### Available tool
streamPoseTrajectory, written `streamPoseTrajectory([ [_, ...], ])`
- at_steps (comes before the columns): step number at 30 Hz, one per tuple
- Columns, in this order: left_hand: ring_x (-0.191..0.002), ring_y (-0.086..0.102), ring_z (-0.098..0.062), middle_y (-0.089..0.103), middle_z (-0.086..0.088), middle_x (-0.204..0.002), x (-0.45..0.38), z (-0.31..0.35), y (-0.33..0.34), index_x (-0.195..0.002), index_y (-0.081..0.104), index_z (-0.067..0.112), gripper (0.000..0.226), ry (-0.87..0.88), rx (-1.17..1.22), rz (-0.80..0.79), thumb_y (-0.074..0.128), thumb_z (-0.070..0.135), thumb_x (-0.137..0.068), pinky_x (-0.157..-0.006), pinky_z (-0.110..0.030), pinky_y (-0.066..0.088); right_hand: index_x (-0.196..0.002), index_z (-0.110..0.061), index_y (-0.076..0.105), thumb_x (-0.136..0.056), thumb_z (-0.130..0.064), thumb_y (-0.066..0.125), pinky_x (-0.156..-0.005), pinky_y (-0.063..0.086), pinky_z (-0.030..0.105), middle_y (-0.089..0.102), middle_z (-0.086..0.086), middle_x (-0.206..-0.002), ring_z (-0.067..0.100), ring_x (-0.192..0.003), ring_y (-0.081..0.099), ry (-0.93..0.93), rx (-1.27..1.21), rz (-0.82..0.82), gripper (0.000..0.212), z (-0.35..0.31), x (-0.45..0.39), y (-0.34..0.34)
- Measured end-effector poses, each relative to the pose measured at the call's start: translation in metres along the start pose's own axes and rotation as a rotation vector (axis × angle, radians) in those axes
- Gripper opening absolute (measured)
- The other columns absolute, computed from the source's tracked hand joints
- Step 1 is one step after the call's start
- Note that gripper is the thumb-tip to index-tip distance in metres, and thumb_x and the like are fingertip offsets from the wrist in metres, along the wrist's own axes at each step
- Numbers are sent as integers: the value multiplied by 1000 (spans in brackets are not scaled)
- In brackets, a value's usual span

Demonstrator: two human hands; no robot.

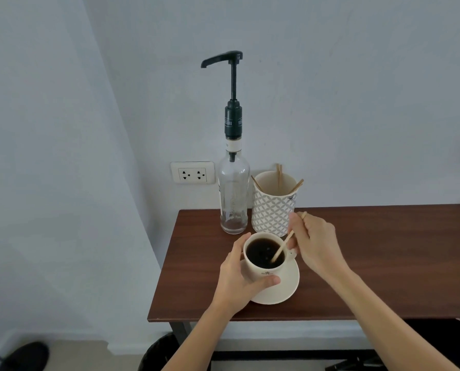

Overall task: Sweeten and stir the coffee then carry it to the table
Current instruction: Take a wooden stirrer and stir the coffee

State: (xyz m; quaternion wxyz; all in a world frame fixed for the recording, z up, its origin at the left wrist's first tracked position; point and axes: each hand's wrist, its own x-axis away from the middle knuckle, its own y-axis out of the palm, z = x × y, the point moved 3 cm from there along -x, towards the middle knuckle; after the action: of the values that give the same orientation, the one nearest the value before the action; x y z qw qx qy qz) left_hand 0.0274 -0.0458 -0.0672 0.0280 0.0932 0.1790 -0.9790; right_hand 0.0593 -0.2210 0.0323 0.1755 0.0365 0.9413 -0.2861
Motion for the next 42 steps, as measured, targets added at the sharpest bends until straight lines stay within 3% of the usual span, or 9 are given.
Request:
streamPoseTrajectory([
  [5, -129, 54, 0, 62, 22, -131, -2, -1, -3, -138, 41, 46, 94, 5, -4, 3, 94, 43, -60, -109, -39, 48, -76, -9, 62, -103, -29, 47, -58, 53, 19, 70, 3, -59, 13, -53, 66, -115, -31, -38, 36, -17, -6, 15],
  [10, -129, 52, 4, 59, 25, -133, -1, 0, 0, -141, 41, 40, 98, 9, 0, -3, 95, 42, -59, -109, -36, 48, -72, -6, 55, -103, -30, 41, -55, 50, 43, 59, 9, -52, 25, -49, 58, -216, 189, 24, 42, -10, -10, -5],
  [15, -127, 55, 2, 62, 23, -130, -1, 0, 1, -137, 41, 46, 95, 20, -2, -3, 95, 43, -59, -107, -32, 49, -76, -7, 62, -103, -29, 46, -55, 50, 16, 68, 3, -56, 6, -48, 62, -63, -18, -84, 38, -15, -3, 14],
  [20, -127, 52, 8, 60, 27, -131, -1, 1, 1, -134, 39, 51, 93, 30, -1, -4, 95, 41, -60, -102, -16, 44, -74, -5, 57, -104, -26, 43, -57, 50, 31, 64, 6, -54, 20, -51, 62, -132, 142, 38, 40, -11, -7, -2],
  [24, -127, 53, 4, 61, 24, -131, -2, -1, 1, -140, 41, 43, 97, 29, 8, -8, 95, 43, -59, -105, -26, 48, -76, -5, 61, -104, -27, 45, -57, 53, 20, 69, 3, -56, 14, -51, 65, -44, 24, -18, 39, -10, -2, 5],
  [29, -127, 53, 6, 61, 25, -131, -1, 0, 1, -139, 41, 43, 96, 21, 5, -7, 95, 41, -60, -106, -24, 47, -73, -11, 58, -104, -28, 43, -56, 51, 21, 67, 3, -55, 11, -54, 64, -62, 29, 48, 39, -7, 1, -1],
  [32, -127, 53, 5, 60, 28, -131, -1, 0, 1, -141, 41, 40, 97, 26, -1, -9, 95, 42, -60, -107, -26, 47, -74, -11, 58, -103, -26, 43, -56, 45, 12, 65, 1, -56, 11, -58, 62, -120, -10, 138, 36, -15, 7, -10],
  [40, -126, 50, 12, 57, 36, -129, -1, 2, 1, -135, 41, 48, 91, 12, -20, -9, 95, 40, -62, -98, -6, 42, -78, -8, 60, -101, -31, 38, -56, 47, 17, 64, 0, -57, 17, -66, 64, -274, -19, 221, 39, -27, 17, -36],
  [42, -126, 51, 11, 57, 35, -129, 0, 2, 1, -136, 41, 45, 92, 5, -18, -3, 95, 40, -62, -98, -8, 42, -78, -7, 60, -102, -32, 38, -57, 48, 18, 64, -1, -57, 16, -68, 65, -291, -10, 221, 41, -29, 17, -39],
])
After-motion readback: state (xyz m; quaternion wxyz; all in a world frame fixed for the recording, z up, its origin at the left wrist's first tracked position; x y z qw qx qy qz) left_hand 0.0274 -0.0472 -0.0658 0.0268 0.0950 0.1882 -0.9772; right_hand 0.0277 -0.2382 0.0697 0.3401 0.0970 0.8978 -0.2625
